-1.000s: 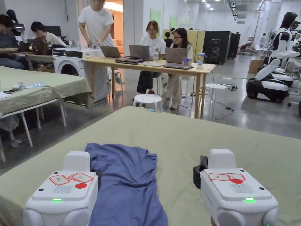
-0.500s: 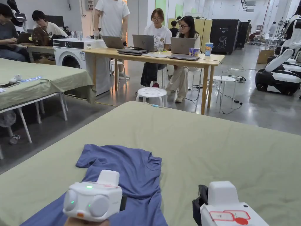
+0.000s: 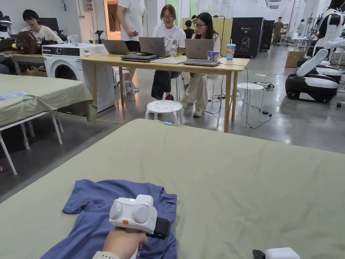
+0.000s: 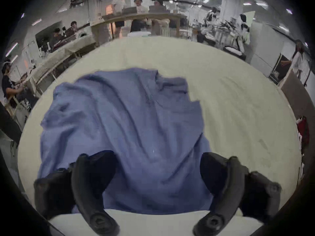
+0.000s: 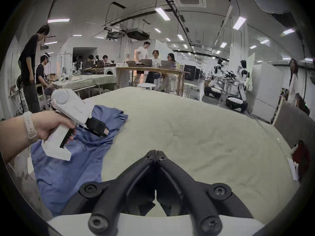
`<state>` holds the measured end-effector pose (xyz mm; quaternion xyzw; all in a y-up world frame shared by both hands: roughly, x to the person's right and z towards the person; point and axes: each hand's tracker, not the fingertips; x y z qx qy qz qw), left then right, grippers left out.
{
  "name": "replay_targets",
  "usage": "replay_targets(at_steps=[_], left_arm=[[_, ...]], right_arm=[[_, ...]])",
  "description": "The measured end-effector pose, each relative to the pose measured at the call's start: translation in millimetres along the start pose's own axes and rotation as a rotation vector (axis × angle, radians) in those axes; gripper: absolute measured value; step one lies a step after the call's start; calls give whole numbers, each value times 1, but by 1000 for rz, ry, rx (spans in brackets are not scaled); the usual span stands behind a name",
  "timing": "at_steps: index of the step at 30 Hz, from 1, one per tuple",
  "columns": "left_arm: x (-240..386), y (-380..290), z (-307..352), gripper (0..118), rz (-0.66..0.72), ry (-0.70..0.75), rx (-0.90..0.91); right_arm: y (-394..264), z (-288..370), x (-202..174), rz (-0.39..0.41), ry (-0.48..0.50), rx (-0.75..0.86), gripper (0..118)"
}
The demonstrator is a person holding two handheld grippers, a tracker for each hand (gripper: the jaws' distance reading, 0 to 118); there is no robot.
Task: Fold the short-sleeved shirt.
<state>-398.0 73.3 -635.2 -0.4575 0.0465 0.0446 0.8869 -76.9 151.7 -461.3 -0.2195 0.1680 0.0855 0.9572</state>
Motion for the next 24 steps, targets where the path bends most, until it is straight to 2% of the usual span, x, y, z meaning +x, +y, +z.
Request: replay_targets(at_steps=[2, 3, 4, 5, 6, 7, 8, 9, 10, 13, 15, 19, 21, 24], left_arm=[[0, -14, -21, 97, -22, -7, -86], [3, -21, -20, 92, -96, 17, -28], [3, -18, -11, 77, -98, 6, -5], [3, -12, -4, 19, -64, 27, -36], [2, -10, 3, 1, -53, 44, -7], [0, -9, 7, 1, -40, 97, 60], [-8, -9, 24, 1, 19, 7, 17], [-9, -10, 28, 1, 27, 5, 1], [-8, -10, 37, 1, -8, 21, 7], [3, 9, 59, 1, 0, 14, 71], [26, 22, 88, 1, -39, -60, 123], [113, 35, 154, 1, -156, -200, 226], [153, 39, 165, 1, -213, -279, 258], [239, 26, 202, 1, -294, -400, 335]], right_arm=[[-1, 1, 2, 2, -9, -5, 0], [-1, 1, 3, 2, -9, -7, 0], [-1, 2, 5, 3, -11, -10, 0], [-2, 3, 8, 3, -15, -10, 0], [-3, 3, 10, 1, -20, -9, 0], [-3, 5, 13, -5, -25, -6, 0], [-3, 9, 17, -13, -26, -2, 0], [-3, 13, 21, -17, -28, -1, 0], [-2, 19, 25, -21, -41, 2, 0], [2, 41, 44, -33, -81, 22, 0], [6, 58, 57, -54, -115, 36, 0], [5, 95, 92, -99, -205, 51, 0], [3, 115, 112, -108, -244, 58, 0], [-3, 149, 142, -137, -315, 67, 0]])
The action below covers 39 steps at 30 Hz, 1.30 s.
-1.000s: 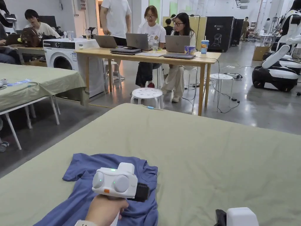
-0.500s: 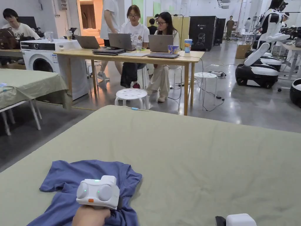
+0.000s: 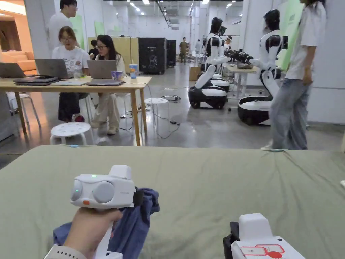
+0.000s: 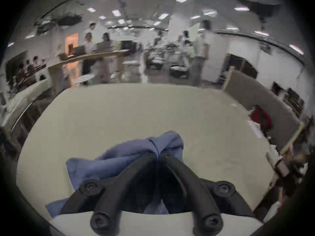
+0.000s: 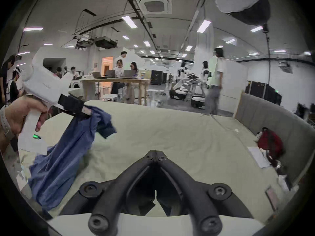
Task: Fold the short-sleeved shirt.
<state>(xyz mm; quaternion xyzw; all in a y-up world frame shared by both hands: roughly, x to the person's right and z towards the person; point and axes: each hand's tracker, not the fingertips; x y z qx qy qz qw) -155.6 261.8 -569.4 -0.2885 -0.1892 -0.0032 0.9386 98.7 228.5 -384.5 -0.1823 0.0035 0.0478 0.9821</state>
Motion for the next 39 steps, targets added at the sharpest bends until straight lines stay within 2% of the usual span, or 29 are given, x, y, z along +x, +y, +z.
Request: replay_targets(at_steps=[3, 8, 12, 15, 17, 21, 22, 24, 25, 26, 28, 32, 36, 39], left_arm=[[93, 7, -11, 1, -39, -145, 24], [217, -10, -71, 1, -118, -334, -80], [292, -63, -130, 1, -225, -317, -213], [320, -112, -172, 1, -298, -311, -316], [323, -134, -196, 1, -268, -286, -375], [314, -136, -189, 7, -258, -262, -272], [310, -132, -182, 18, -251, -282, -259], [305, -124, -144, 85, -273, -281, -220], [296, -121, -122, 110, -286, -260, -162], [285, -117, -96, 115, -292, -258, -90], [257, -109, -54, 101, -280, -223, -17], [192, -118, 51, 99, -136, -139, 131], [141, -139, 124, 100, -66, 50, 238], [106, -158, 159, 100, -75, 251, 284]], right_arm=[[-3, 23, 40, 2, -79, 4, 0], [-24, 49, 106, -46, -196, -21, 0], [-51, 51, 151, -53, -264, -62, 0], [-58, 59, 170, -75, -297, -84, 0], [-63, 58, 181, -77, -314, -98, 0], [-67, 52, 189, -86, -310, -112, 0], [-70, 47, 192, -90, -309, -112, 0], [-67, 49, 188, -93, -296, -104, 0], [-64, 51, 183, -88, -283, -96, 0], [-56, 52, 174, -79, -265, -89, 0], [-49, 55, 160, -65, -236, -71, 0], [-39, 51, 119, -54, -177, -29, 0], [-26, 46, 71, -33, -102, 10, 0], [-19, 48, 39, -4, -41, 34, 0]])
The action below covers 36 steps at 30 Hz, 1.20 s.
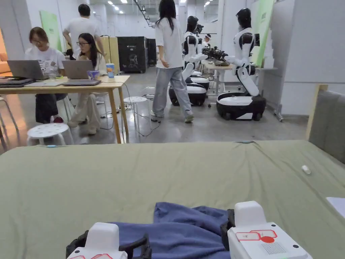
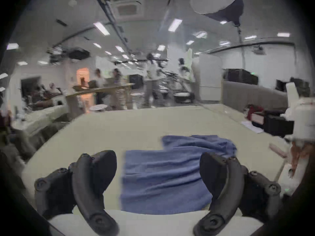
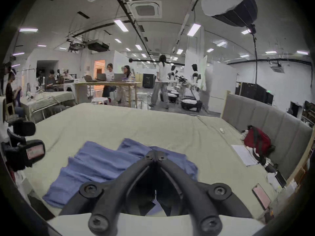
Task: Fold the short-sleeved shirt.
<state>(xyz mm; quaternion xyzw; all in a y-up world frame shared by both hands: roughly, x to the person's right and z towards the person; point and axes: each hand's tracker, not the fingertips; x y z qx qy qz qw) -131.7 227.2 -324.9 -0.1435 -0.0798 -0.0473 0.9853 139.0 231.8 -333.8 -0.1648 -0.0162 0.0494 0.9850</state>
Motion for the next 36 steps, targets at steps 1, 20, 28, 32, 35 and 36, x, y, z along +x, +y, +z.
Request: replay_targets(at_steps=[1, 20, 28, 32, 35, 36], left_arm=[[-11, -7, 7, 98, -32, 53, 14], [-85, -6, -161, 0, 82, -58, -357], [-100, -17, -319, 0, 104, -54, -620], [-91, -23, -346, 107, 90, 26, -600], [-86, -34, -357, 105, 19, 67, -595], [-83, -37, -360, 105, 48, 44, -610]], right_arm=[[1, 1, -9, 7, 5, 6, 0], [-4, -15, -4, 48, 1, -39, 0], [-23, -50, 37, 5, -68, -93, 0], [-34, -72, 50, -10, -83, -129, 0], [-36, -79, 54, -20, -86, -139, 0], [-36, -80, 54, -20, -87, -141, 0]])
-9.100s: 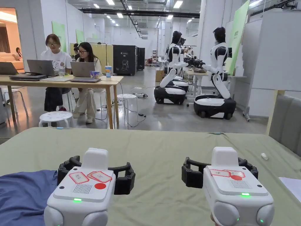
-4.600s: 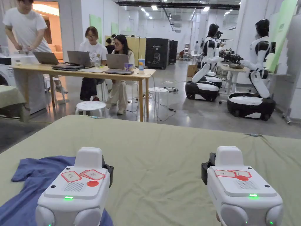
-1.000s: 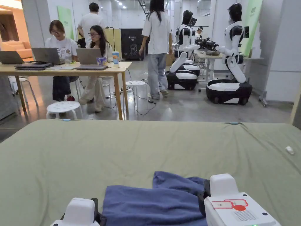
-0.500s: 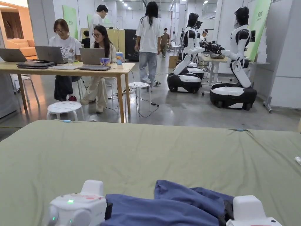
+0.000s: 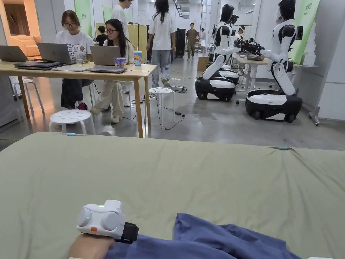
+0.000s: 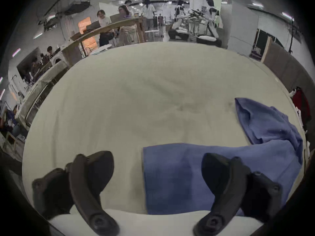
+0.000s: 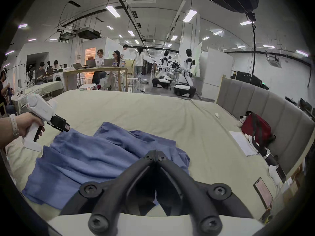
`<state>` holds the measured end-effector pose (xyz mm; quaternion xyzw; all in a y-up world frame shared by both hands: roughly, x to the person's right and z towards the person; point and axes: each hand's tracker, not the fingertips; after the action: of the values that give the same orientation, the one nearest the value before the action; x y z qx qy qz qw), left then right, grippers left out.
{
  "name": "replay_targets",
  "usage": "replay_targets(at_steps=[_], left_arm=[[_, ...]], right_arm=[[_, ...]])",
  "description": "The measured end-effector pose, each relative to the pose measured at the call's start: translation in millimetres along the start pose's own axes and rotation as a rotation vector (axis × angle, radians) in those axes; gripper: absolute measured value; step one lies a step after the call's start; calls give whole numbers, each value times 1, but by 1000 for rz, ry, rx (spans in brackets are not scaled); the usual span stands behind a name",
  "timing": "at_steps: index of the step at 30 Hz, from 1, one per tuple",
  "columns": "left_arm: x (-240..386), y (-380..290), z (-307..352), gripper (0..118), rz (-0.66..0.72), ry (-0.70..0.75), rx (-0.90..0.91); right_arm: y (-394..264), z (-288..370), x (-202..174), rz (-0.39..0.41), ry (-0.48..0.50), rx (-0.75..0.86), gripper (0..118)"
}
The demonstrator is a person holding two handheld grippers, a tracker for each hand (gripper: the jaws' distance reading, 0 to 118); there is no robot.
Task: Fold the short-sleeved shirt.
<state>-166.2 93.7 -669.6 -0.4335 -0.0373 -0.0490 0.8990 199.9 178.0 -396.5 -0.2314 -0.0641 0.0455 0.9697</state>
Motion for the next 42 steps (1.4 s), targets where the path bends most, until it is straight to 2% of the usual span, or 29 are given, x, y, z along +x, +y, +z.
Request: replay_targets(at_steps=[1, 3, 5, 6, 7, 9, 13, 15, 18, 20, 21, 22, 23, 24, 25, 26, 28, 31, 33, 35, 36, 37, 38, 39, 41, 42], left_arm=[[0, -2, -6, 103, -8, 10, -34], [3, -8, -16, 76, -15, 35, -86], [4, -17, -23, 72, -17, -5, -129], [8, -18, -17, 71, -9, 6, -96], [12, -18, -10, 63, -43, 7, -72], [14, -16, -3, 0, -116, 25, -49], [9, -19, 29, 0, -75, 21, 26], [7, -20, 51, 0, -65, -6, 97], [10, -24, 82, 0, -85, -13, 161], [10, -26, 92, 0, -95, -12, 175], [9, -25, 93, 0, -90, -17, 180], [7, -25, 94, 0, -72, -26, 185], [6, -26, 94, 0, -59, -35, 180], [6, -27, 94, 0, -59, -34, 177], [7, -27, 92, 0, -65, -31, 174], [7, -28, 92, 0, -74, -29, 171], [7, -30, 91, 0, -77, -31, 167], [6, -28, 86, 0, -97, -22, 160], [6, -26, 83, 0, -95, -26, 154], [6, -27, 81, 0, -99, -25, 149], [5, -27, 81, 0, -102, -24, 147], [6, -26, 79, 0, -109, -30, 138], [6, -27, 79, 0, -120, -35, 127], [7, -28, 79, 0, -130, -30, 127], [6, -29, 83, 0, -147, -15, 138], [4, -29, 87, 0, -153, -7, 146]], right_arm=[[-1, -2, 0, 4, -3, -5, 0], [-3, -5, 3, 8, -5, -10, 0], [-5, -6, 7, 6, -9, -14, 0], [-5, -5, 10, 7, -12, -15, 0], [-4, -4, 13, 6, -24, -17, 0], [-2, -4, 22, 7, -32, -22, 0], [1, -22, 61, 39, -101, -56, 0], [2, -45, 91, 12, -116, -104, 0], [1, -87, 127, -41, -101, -226, 0], [2, -110, 133, 21, -82, -309, 0], [-2, -121, 134, 12, -52, -308, 4], [-5, -133, 138, -23, -9, -313, 20], [-5, -137, 136, -42, -9, -335, 64], [-7, -146, 136, -54, -34, -356, 96], [-11, -156, 137, -60, -55, -381, 115], [-16, -162, 135, -45, -66, -388, 117], [-23, -179, 135, -14, -42, -381, 108], [-34, -194, 124, 42, -68, -437, 105], [-45, -200, 115, 60, -29, -484, 76], [-48, -194, 101, 76, 62, -444, 65], [-46, -190, 96, 92, 71, -420, 59], [-44, -187, 91, 121, 85, -421, 42], [-43, -185, 87, 158, 104, -428, 19], [-40, -188, 85, 198, 100, -432, 5], [-30, -179, 89, 157, 65, -419, 4], [-23, -172, 94, 99, 42, -392, 4]])
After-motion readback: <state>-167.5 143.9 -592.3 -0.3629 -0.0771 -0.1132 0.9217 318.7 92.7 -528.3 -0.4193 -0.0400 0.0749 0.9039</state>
